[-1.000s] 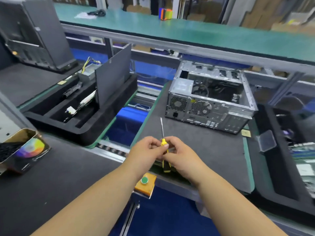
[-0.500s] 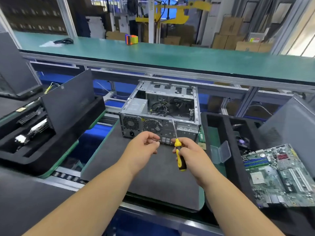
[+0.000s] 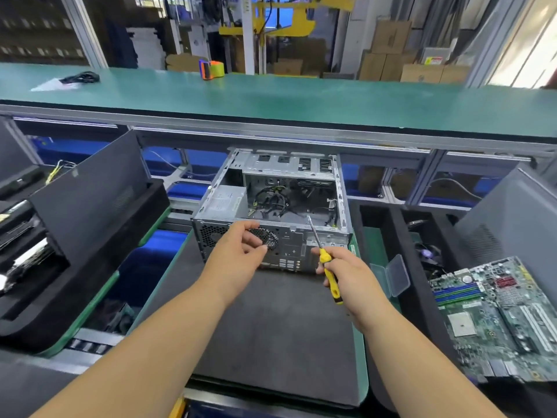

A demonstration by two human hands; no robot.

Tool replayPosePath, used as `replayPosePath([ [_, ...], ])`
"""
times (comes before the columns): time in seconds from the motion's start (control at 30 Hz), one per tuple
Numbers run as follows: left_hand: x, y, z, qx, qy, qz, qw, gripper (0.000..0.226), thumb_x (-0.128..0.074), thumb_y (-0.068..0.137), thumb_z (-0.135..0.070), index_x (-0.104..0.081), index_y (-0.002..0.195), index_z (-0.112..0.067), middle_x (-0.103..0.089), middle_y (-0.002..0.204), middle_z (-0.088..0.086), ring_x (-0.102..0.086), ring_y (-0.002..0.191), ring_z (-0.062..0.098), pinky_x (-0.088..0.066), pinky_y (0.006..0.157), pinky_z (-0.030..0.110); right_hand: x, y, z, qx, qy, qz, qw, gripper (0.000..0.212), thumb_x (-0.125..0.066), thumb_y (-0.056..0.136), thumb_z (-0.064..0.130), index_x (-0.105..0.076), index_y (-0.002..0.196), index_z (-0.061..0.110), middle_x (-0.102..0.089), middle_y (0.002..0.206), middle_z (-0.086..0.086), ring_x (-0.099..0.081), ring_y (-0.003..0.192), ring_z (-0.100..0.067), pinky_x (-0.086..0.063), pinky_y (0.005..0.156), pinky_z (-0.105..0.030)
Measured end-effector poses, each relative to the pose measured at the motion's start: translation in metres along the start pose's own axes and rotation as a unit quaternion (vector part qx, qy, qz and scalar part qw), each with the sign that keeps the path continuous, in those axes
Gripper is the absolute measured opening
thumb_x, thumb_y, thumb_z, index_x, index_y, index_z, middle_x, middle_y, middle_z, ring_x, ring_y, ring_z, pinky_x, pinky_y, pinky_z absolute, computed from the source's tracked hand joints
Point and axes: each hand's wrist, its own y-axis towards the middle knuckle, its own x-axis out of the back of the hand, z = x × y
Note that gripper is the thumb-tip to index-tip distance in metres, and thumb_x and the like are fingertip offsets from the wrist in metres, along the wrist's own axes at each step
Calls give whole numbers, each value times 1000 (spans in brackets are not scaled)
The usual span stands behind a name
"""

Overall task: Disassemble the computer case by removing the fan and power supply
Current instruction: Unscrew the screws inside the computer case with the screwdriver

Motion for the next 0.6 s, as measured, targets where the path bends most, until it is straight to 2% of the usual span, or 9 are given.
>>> replayPosePath([
  [0.1,9,24,9,-37,48,26,998,38,-66,88,-17,-54,121,-32,-58,100,-8,-57,83,5,-47,81,20,-10,15,4,16,-26,-38,999,29,-53,88,11,-69,96,33,-64,81,9,-49,63,-11,-39,55,-22],
  [0.17,15,41,15,-80,136,42,987,38,-66,88,-24,-53,123,-33,-57,105,-13,-56,95,5,-46,89,26,-17,27,7,43,-76,-76,993,23,-59,87,13,-66,96,33,-62,85,4,-51,64,-12,-40,57,-20],
  [0.23,19,61,21,-131,230,52,963,43,-66,88,-32,-52,128,-32,-57,115,-14,-54,108,9,-43,96,27,-24,41,10,85,-153,-123,977,22,-63,86,15,-63,96,34,-57,96,5,-54,70,-8,-36,54,-10],
  [0.33,17,88,27,-181,348,76,917,54,-66,88,-43,-48,136,-28,-55,130,-6,-49,121,18,-39,104,33,-29,63,16,123,-253,-166,945,18,-68,86,18,-65,102,26,-50,105,6,-54,79,-4,-35,59,-12],
  [0.4,15,103,32,-193,403,100,889,55,-63,88,-50,-49,136,-27,-55,130,-4,-50,119,20,-40,103,35,-30,77,17,119,-302,-172,930,16,-71,86,21,-64,100,19,-50,104,6,-54,79,-10,-35,61,-20],
  [0.47,17,114,38,-197,429,110,874,48,-60,89,-53,-55,128,-26,-60,119,-4,-54,111,20,-43,95,34,-30,86,15,104,-322,-163,927,15,-72,86,25,-64,98,21,-51,103,8,-53,79,-11,-38,62,-22],
  [0.53,21,119,44,-191,417,112,881,40,-58,91,-51,-61,121,-26,-63,109,-4,-56,103,19,-44,89,33,-30,91,12,95,-322,-150,930,14,-72,87,26,-63,98,27,-52,101,8,-56,80,-12,-46,69,-29],
  [0.6,21,119,50,-189,392,109,894,35,-58,92,-48,-63,120,-26,-65,106,-5,-56,102,19,-44,89,33,-30,93,9,95,-320,-145,931,14,-72,87,27,-61,94,33,-52,99,10,-57,84,-13,-47,73,-32],
])
